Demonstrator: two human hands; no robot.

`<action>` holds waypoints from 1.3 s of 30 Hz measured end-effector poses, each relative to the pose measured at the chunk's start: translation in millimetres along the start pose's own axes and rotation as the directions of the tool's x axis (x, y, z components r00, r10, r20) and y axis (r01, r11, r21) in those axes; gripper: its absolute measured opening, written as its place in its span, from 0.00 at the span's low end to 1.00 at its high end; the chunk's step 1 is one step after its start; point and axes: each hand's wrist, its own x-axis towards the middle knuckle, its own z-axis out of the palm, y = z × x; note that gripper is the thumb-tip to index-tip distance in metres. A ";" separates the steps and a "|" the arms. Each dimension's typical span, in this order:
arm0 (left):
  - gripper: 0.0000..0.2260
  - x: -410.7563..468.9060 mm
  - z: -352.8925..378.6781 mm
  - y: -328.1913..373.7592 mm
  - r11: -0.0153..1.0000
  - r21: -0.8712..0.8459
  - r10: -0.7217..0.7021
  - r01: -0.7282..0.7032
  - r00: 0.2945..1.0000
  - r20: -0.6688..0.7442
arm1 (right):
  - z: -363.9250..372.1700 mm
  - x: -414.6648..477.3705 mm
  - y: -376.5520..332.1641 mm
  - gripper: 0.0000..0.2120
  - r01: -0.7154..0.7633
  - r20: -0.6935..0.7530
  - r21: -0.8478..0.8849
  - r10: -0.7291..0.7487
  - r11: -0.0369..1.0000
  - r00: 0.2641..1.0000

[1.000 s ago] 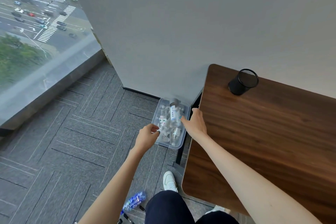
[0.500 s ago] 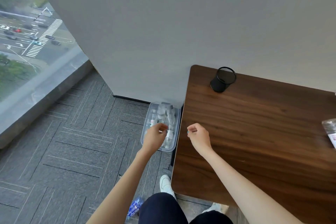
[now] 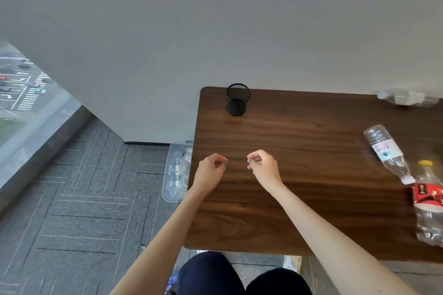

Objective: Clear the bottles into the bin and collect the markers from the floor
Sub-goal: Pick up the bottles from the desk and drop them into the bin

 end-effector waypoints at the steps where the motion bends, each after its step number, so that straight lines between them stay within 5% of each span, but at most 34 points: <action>1: 0.09 -2.0 13.7 9.4 1.000 0.004 -0.005 0.005 1.000 0.007 | -16.4 1.9 7.8 0.09 0.005 -0.004 0.001 -0.005 1.000 1.000; 13: 0.08 -35.6 204.2 117.5 0.997 -0.055 -0.049 0.050 0.999 0.021 | -217.7 15.9 119.2 0.10 0.028 -0.025 -0.043 -0.029 0.999 0.999; 25: 0.06 -27.6 278.8 161.3 1.000 0.029 -0.017 0.013 0.990 0.138 | -318.3 15.8 171.7 0.08 -0.026 -0.206 -0.098 0.006 0.995 0.978; 31: 0.06 -45.9 313.8 159.1 0.995 0.089 -0.060 0.044 0.980 0.188 | -355.7 5.0 207.6 0.21 -0.097 -0.357 -0.291 -0.014 0.952 0.934; 39: 0.07 -77.8 366.0 179.5 0.993 0.065 -0.108 0.100 0.987 0.119 | -406.9 2.5 258.7 0.46 -0.163 -0.249 -0.568 0.020 0.807 0.968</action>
